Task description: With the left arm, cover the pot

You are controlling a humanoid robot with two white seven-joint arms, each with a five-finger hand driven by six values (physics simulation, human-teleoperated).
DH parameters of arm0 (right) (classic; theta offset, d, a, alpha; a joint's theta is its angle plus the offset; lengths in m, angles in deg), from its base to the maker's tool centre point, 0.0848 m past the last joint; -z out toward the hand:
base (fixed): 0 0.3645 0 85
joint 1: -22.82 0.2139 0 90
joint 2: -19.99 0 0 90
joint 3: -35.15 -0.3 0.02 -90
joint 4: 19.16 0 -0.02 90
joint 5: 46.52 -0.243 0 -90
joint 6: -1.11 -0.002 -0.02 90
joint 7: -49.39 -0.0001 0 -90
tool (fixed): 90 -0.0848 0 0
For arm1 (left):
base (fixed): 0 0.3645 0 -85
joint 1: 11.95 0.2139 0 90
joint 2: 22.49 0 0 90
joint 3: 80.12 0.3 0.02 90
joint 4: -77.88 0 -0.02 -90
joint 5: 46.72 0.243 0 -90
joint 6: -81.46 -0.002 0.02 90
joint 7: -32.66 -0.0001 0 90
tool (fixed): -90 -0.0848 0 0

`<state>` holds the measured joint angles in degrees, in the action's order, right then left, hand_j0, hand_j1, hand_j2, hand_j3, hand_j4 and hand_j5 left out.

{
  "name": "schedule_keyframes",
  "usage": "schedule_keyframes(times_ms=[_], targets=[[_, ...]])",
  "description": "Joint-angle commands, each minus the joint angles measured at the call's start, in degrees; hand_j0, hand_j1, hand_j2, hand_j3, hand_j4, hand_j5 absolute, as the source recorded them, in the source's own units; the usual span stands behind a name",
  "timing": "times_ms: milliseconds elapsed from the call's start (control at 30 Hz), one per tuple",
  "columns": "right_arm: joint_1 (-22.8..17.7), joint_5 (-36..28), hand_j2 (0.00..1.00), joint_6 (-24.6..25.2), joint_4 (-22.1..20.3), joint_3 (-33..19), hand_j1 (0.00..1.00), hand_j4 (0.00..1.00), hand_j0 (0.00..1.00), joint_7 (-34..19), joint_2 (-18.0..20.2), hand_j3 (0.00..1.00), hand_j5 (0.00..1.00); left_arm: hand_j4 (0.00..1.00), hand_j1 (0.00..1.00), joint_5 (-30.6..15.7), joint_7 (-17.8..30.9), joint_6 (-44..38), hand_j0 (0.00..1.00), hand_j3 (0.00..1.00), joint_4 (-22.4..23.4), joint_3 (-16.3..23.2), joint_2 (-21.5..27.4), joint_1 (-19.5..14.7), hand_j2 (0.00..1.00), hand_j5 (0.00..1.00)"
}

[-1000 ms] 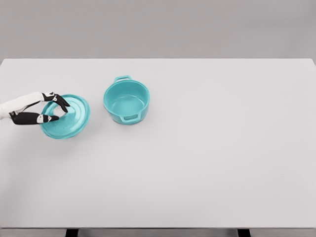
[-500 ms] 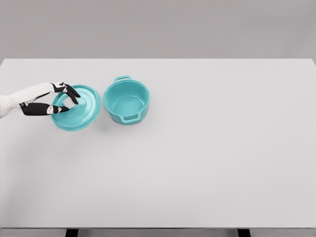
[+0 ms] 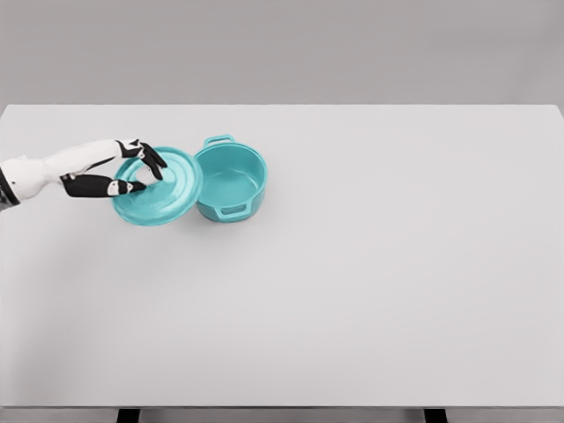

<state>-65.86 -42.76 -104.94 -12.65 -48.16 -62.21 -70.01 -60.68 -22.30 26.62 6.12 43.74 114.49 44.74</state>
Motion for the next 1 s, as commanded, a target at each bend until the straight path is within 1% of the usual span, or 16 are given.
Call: schedule_keyframes(times_ms=[0,233,267,300,367,533,600,800,867,900,967], targets=[[0.00,0.03,1.00,-0.03,0.00,-0.01,1.00,1.00,1.00,-0.02,0.00,1.00,1.00,0.52,0.52,-0.18,-0.04,-0.16,0.52,0.52,0.05,-0.02,-0.92,-0.09,0.52,0.52],[0.00,0.03,1.00,0.06,0.00,-0.01,1.00,1.00,1.00,-0.02,0.00,1.00,1.00,0.52,0.52,1.14,-0.04,-0.16,0.52,0.52,0.93,-0.02,-4.26,-1.14,0.52,0.52],[0.00,0.03,1.00,-0.03,0.00,-0.01,1.00,1.00,1.00,-0.02,0.00,1.00,1.00,0.52,0.52,2.37,-0.04,-0.16,0.52,0.52,1.10,-0.02,-4.53,-1.93,0.52,0.52],[0.00,0.03,1.00,-0.03,0.00,-0.01,1.00,1.00,1.00,-0.02,0.00,1.00,1.00,0.52,0.52,2.54,-0.04,-0.16,0.52,0.52,1.10,0.07,-5.32,-1.93,0.52,0.52],[0.00,0.03,1.00,-0.03,0.00,-0.01,1.00,1.00,1.00,-0.02,0.00,1.00,1.00,0.52,0.52,3.25,-0.04,-0.16,0.52,0.52,2.86,0.07,-6.37,-2.73,0.52,0.52],[0.00,0.03,1.00,0.06,0.00,-0.01,1.00,1.00,1.00,-0.02,0.00,1.00,1.00,0.52,0.52,3.95,-0.04,-0.16,0.52,0.52,4.26,0.33,-8.04,-4.40,0.52,0.52],[0.00,0.03,1.00,-0.03,0.00,-0.01,1.00,1.00,1.00,-0.02,0.00,1.00,1.00,0.52,0.52,5.62,-0.04,-0.16,0.52,0.52,5.58,0.33,-9.45,-5.27,0.52,0.52],[0.00,0.02,1.00,-0.03,0.00,-0.01,1.00,1.00,1.00,-0.02,0.00,1.00,1.00,0.52,0.52,6.06,-0.04,-0.16,0.52,0.52,7.25,0.33,-10.77,-6.50,0.52,0.52],[0.00,0.03,1.00,-0.03,0.00,-0.01,1.00,1.00,1.00,-0.02,0.00,1.00,1.00,0.52,0.52,7.90,-0.04,-0.16,0.52,0.52,8.39,0.25,-11.56,-7.21,0.52,0.52],[0.00,0.03,1.00,-0.03,0.00,-0.01,1.00,1.00,1.00,-0.02,0.00,1.00,1.00,0.52,0.52,7.99,-0.04,-0.16,0.52,0.52,9.19,0.33,-11.82,-7.47,0.52,0.52],[0.00,0.03,1.00,-0.03,0.00,-0.01,1.00,1.00,1.00,-0.02,0.00,1.00,1.00,0.52,0.52,7.99,-0.04,-0.16,0.52,0.52,9.19,0.33,-11.82,-7.74,0.52,0.52]])
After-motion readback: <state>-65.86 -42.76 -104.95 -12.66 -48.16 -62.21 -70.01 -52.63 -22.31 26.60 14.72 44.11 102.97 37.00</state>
